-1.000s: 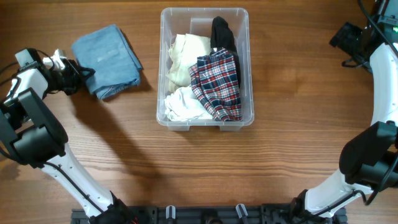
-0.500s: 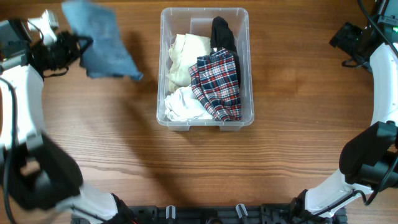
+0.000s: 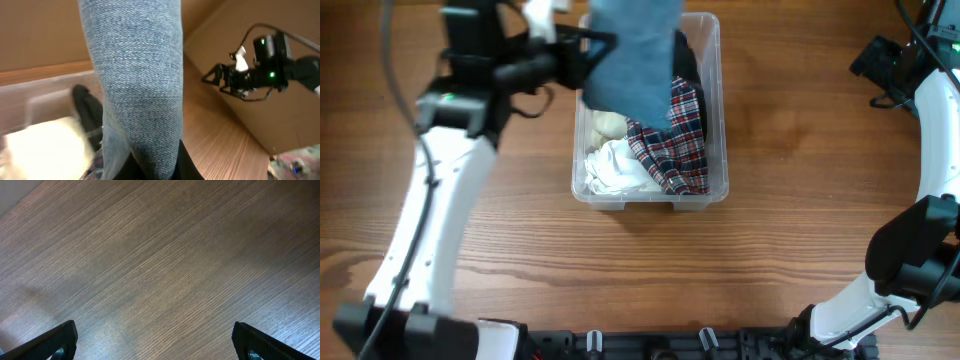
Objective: Pack container
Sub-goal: 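Lift the denim and carry it over the bin's top end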
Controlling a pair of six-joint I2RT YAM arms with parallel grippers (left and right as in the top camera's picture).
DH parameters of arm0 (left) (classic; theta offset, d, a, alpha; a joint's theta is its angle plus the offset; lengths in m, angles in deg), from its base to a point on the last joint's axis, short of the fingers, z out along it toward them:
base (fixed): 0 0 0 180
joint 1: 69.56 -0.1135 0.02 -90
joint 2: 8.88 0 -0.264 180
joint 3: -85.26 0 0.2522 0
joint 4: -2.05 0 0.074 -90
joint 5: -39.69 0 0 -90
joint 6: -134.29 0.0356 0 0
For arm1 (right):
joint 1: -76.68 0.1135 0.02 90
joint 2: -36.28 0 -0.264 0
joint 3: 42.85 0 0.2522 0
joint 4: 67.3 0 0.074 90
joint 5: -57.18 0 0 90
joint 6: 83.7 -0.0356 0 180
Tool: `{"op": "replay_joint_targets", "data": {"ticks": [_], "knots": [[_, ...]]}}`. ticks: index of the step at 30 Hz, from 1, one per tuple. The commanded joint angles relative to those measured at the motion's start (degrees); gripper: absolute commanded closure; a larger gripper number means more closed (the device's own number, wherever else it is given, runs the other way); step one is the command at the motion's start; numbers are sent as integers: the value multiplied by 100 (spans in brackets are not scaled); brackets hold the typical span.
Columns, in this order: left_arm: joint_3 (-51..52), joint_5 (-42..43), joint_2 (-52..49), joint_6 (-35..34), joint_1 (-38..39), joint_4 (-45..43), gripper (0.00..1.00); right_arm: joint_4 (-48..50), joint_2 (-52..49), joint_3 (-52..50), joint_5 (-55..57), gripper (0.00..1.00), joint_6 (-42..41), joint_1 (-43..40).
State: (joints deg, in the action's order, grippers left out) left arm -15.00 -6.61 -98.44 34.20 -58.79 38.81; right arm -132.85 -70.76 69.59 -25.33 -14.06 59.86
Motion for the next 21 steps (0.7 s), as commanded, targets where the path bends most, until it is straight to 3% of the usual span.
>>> {"op": "replay_joint_targets", "data": {"ticks": [1,7,14,19,20,21], "knots": [[-94,-433,-595,-466,299,-710,95,15,-76,-13,-48,0,-74,-4],[-94,-699,-1757,-737,177,-1187,94,15,-76,-13,-48,0,-76,-4],[-94,-953,-2140,-1036,-70,-522,96,15,-76,-13,-48,0,-74,-4],[-94,-977,-2140,-1357,-39,511,96,15,-76,-13,-48,0,-76,-4],[-94,-977,-2140,-1360,-39,564,94,15,-76,-13,-48,0,-76,-4],[-94,-977,-2140,-1353,-39,568,76,15,-76,-13,-48,0,-76,-4]]}}
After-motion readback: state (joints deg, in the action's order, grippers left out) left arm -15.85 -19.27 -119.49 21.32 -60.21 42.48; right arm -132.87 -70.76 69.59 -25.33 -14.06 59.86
